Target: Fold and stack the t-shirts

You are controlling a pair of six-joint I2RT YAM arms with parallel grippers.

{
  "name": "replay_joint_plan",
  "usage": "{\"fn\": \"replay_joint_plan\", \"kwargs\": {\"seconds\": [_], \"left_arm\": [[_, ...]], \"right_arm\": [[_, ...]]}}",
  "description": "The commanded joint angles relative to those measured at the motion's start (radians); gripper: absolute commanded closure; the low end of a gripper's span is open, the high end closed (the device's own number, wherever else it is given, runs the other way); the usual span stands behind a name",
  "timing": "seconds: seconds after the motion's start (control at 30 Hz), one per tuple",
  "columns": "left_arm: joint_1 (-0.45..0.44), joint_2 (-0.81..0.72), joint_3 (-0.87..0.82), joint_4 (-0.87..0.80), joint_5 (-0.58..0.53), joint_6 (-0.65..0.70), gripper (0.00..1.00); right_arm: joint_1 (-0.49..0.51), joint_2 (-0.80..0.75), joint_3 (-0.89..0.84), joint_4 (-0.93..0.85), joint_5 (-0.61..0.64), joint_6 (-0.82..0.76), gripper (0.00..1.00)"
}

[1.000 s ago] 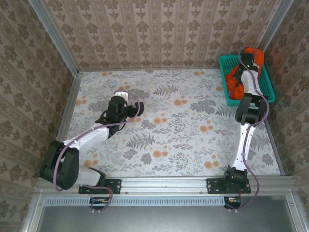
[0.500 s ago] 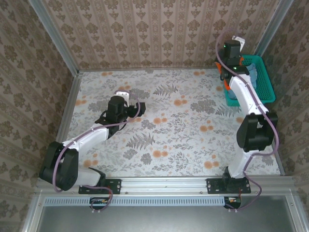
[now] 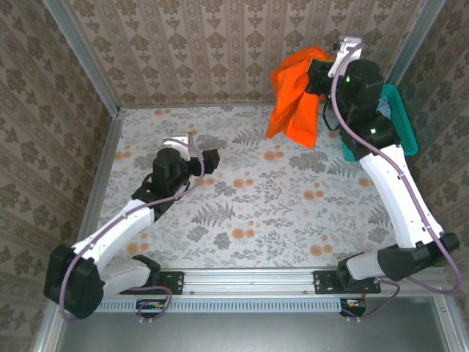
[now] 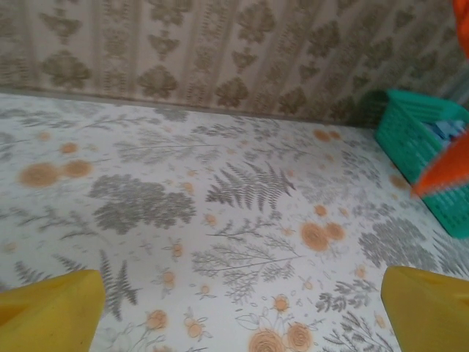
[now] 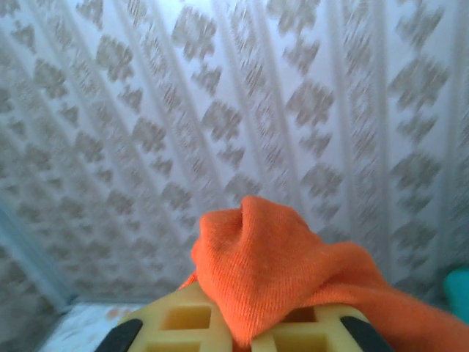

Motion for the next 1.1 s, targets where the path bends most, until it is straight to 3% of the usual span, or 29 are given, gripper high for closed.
{"fn": "replay_joint_plan", "kwargs": {"seconds": [0.0, 0.1, 0.2, 0.3, 0.43, 0.57, 0.73, 0.87, 0.97, 1.07], "left_arm": [[-0.005, -0.052, 0.008, -0.138, -0.173, -0.09, 0.02], [-0.006, -0.058, 0.033, -0.242, -0.153, -0.124, 0.03], [-0.02, -0.052, 0.033, -0.303, -0.07, -0.135, 0.04], [-0.07, -0.029, 0.016, -0.326, 0.001, -0.122, 0.06], [-0.13, 0.107, 0.048, -0.349, 0.133, -0.115, 0.09], [-0.15, 0.321, 0.161, -0.347, 0.352, -0.124, 0.21], [-0.162, 0.581, 0.341, -0.456, 0.545, -0.162, 0.36], [-0.16, 0.651, 0.408, -0.472, 0.623, -0.262, 0.39], [-0.158, 0.689, 0.446, -0.476, 0.641, -0.316, 0.44], [-0.152, 0.728, 0.478, -0.506, 0.629, -0.325, 0.47]], "right_arm": [[0.008, 0.017, -0.189, -0.067, -0.134, 0.167, 0.79], [0.007, 0.027, -0.358, -0.023, -0.173, 0.246, 0.51], [0.001, 0.033, -0.469, -0.065, -0.112, 0.262, 0.37], [-0.042, -0.039, -0.572, -0.108, -0.072, 0.272, 0.3], [-0.125, -0.218, -0.757, -0.094, -0.131, 0.317, 0.25], [-0.131, -0.295, -0.847, -0.13, -0.194, 0.306, 0.25], [-0.128, -0.199, -0.883, -0.25, -0.361, 0.372, 0.34], [-0.102, -0.079, -0.884, -0.358, -0.498, 0.456, 0.46], [-0.098, -0.063, -0.892, -0.46, -0.458, 0.489, 0.46], [-0.094, -0.087, -0.954, -0.448, -0.446, 0.526, 0.44]]}}
